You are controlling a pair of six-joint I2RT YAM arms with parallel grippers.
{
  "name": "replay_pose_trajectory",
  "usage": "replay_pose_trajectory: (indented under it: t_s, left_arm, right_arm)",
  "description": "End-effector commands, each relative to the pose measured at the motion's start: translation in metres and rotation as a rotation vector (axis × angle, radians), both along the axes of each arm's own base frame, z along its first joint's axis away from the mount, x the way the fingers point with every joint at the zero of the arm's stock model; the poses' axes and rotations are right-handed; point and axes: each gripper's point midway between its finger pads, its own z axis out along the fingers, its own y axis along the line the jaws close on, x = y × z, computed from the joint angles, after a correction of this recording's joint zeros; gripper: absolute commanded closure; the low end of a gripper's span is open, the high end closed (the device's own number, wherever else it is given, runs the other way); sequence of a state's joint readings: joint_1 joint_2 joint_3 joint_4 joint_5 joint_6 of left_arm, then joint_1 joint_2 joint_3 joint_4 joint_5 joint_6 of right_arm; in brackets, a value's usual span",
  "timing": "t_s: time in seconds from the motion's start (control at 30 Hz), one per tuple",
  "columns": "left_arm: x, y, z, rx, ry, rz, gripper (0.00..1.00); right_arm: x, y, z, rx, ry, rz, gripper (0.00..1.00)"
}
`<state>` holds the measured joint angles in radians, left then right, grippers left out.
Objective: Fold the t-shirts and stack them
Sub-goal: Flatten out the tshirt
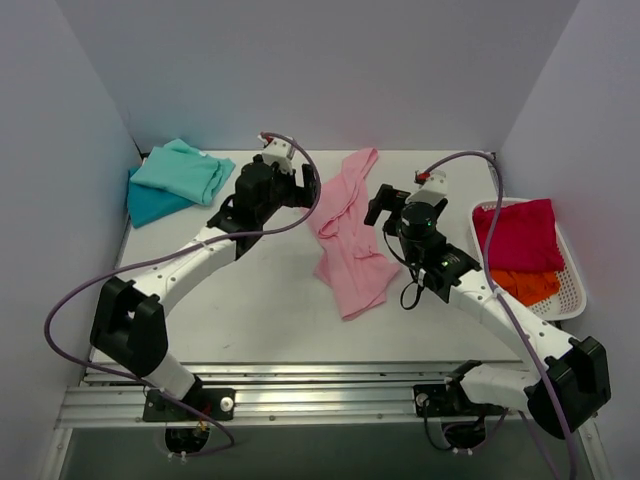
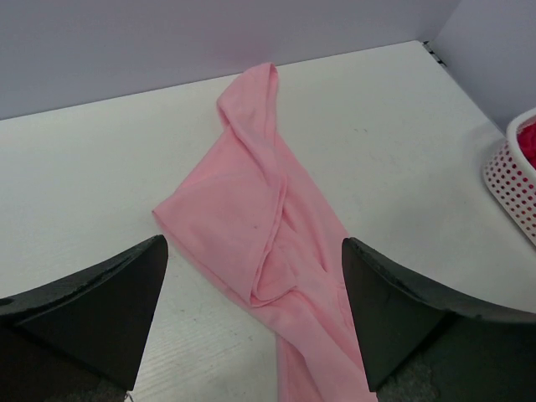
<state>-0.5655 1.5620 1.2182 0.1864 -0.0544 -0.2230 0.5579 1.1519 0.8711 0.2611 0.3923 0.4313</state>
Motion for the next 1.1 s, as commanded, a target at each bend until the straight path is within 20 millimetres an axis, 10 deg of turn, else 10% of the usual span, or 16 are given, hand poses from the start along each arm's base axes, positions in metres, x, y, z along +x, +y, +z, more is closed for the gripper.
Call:
replay_pose_trajectory:
  t_s: [0.0,0.3,0.5,0.77,1.07]
  left_arm:
    - [0.037,0.019,0.005,0.059,0.022,0.135,0.06]
    - [0.072,0.005,-0.126,0.202,0.332,0.126,0.04]
    - [0.062,-0.014,-0.172,0.185,0.417,0.070,0.02]
    - [0.026,-0.056,-0.183,0.215,0.429,0.007,0.01]
    - [0.001,-0.078,-0.146,-0.085,0.469,0.062,0.00]
  right_arm:
    - [0.002,0.001,-0.001,-0.004,0.048,-0.024,0.00]
    - [-0.016,-0.014,-0.027,-0.013,0.112,-0.079,0.00]
    - [-0.012,-0.015,-0.051,-0.061,0.165,-0.100,0.00]
    - [-0.003,-0.008,-0.073,-0.084,0.211,-0.097,0.00]
    - [0.000,-0.006,-0.086,-0.114,0.244,-0.099,0.00]
